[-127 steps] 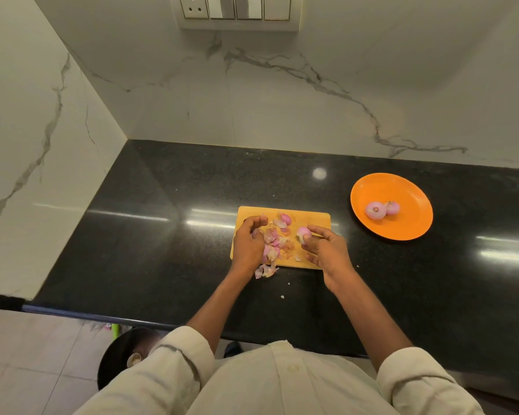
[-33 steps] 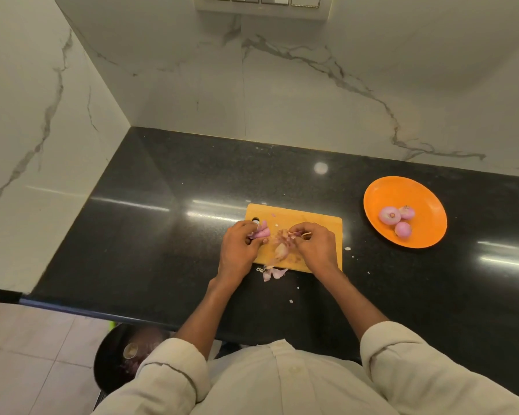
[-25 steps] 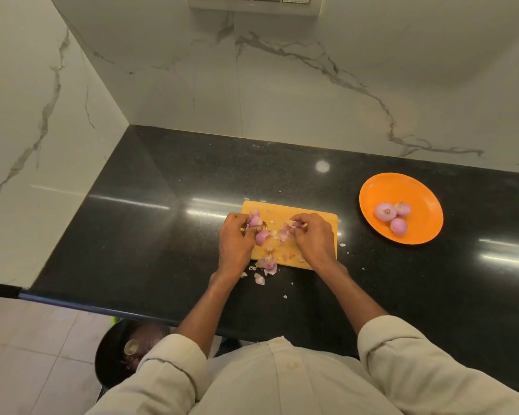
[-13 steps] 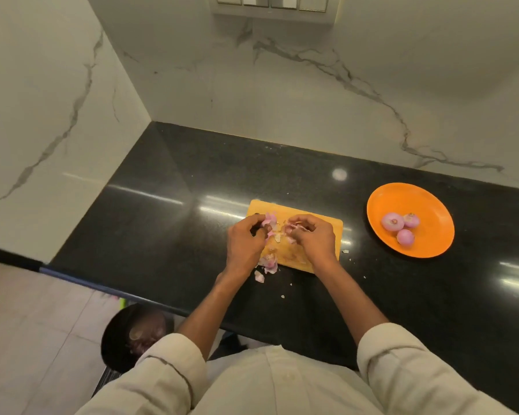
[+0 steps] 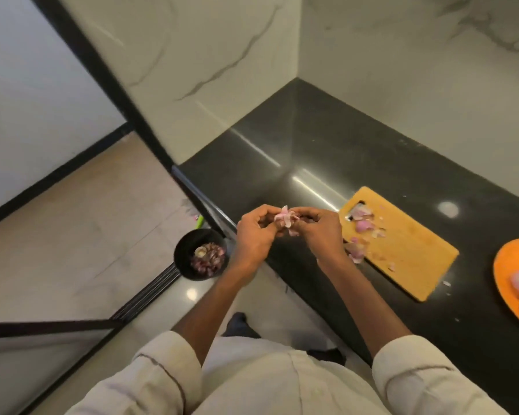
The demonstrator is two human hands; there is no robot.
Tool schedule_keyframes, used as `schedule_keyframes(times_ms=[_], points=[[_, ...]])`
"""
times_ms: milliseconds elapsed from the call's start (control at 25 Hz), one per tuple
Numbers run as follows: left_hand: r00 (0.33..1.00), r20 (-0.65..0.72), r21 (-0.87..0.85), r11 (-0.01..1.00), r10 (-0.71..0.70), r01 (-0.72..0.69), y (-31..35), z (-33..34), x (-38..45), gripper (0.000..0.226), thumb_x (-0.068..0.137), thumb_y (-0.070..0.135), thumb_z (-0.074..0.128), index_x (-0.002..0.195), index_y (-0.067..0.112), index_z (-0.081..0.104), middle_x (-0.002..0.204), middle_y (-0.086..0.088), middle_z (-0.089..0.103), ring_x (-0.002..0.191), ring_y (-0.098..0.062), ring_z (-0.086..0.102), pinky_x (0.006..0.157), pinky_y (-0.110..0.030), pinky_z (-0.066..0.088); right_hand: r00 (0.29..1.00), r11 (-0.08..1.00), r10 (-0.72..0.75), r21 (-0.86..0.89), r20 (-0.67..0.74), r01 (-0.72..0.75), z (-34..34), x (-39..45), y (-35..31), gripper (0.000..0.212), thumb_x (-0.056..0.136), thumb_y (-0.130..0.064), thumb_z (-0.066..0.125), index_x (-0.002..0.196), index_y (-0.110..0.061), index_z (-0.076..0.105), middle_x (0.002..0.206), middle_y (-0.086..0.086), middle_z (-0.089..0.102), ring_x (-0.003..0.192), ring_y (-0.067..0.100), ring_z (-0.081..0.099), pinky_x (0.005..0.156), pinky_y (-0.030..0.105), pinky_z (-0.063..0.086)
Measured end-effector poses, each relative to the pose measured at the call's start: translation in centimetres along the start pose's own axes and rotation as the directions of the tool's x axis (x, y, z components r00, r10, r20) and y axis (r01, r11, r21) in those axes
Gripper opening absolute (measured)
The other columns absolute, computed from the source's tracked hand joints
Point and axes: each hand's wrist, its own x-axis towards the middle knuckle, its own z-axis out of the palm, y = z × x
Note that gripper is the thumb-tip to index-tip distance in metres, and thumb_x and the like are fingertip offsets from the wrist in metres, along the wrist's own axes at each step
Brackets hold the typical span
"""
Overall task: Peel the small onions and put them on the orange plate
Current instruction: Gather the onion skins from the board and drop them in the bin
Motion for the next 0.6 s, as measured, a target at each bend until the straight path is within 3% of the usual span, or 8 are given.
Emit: schedule_keyframes(times_ms=[120,280,360,480,600], points=[[0.994,-0.095,-0.014,0.999,-0.045,0.044,-2.6,-7.1,0.2,0.014,0.095,0.006,0.079,0.109,0.006,0.079,0.096,-0.006,0.082,0.092,-0.019,0.081,0.082,-0.033,0.067,0.997,0.996,0.011,-0.088,0.08,-0.004,7.5,0.4,0.5,0.019,0.077,-0.021,0.093,0.094,-0.019,0.085,0.084,0.002,0.081,0.087,0.026,0.079,0.082,0.048,0.066],[0.965,-0.214,0.105,0.978,-0.153,0.178,-8.2,-15.4,1.4,0.009,0.091,0.02,0.086,0.099,0.021,0.081,0.088,0.005,0.081,0.08,-0.011,0.076,0.077,-0.034,0.064,0.979,0.982,0.129,-0.154,0.154,-0.106,17.4,0.9,2.3,0.022,0.077,-0.017,0.094,0.097,-0.016,0.085,0.087,0.004,0.082,0.088,0.023,0.079,0.077,0.037,0.066],[0.941,-0.247,0.152,0.95,-0.231,0.273,-11.5,-19.1,2.5,0.009,0.091,0.026,0.086,0.097,0.025,0.08,0.087,0.008,0.08,0.084,-0.013,0.076,0.082,-0.041,0.064,0.966,0.971,0.194,-0.174,0.172,-0.164,22.5,1.8,4.2,0.021,0.077,-0.012,0.092,0.097,-0.014,0.086,0.089,0.005,0.082,0.089,0.026,0.079,0.071,0.031,0.064],[0.906,-0.288,0.188,0.91,-0.31,0.371,-16.2,-23.7,4.6,0.012,0.092,0.022,0.084,0.103,0.022,0.08,0.095,0.007,0.078,0.093,-0.01,0.073,0.09,-0.039,0.062,0.943,0.933,0.285,-0.274,0.17,-0.232,29.6,4.0,7.0,0.021,0.083,-0.002,0.086,0.103,-0.006,0.083,0.089,0.009,0.079,0.079,0.023,0.073,0.06,0.021,0.058],[0.892,-0.307,0.194,0.896,-0.331,0.399,-20.1,-27.2,6.5,0.015,0.094,0.019,0.081,0.109,0.017,0.08,0.101,0.002,0.079,0.093,-0.01,0.074,0.083,-0.027,0.061,0.918,0.875,0.341,-0.426,0.203,-0.23,34.5,6.4,9.9,0.022,0.087,-0.016,0.084,0.11,-0.016,0.083,0.096,0.001,0.08,0.087,0.018,0.075,0.073,0.028,0.062]])
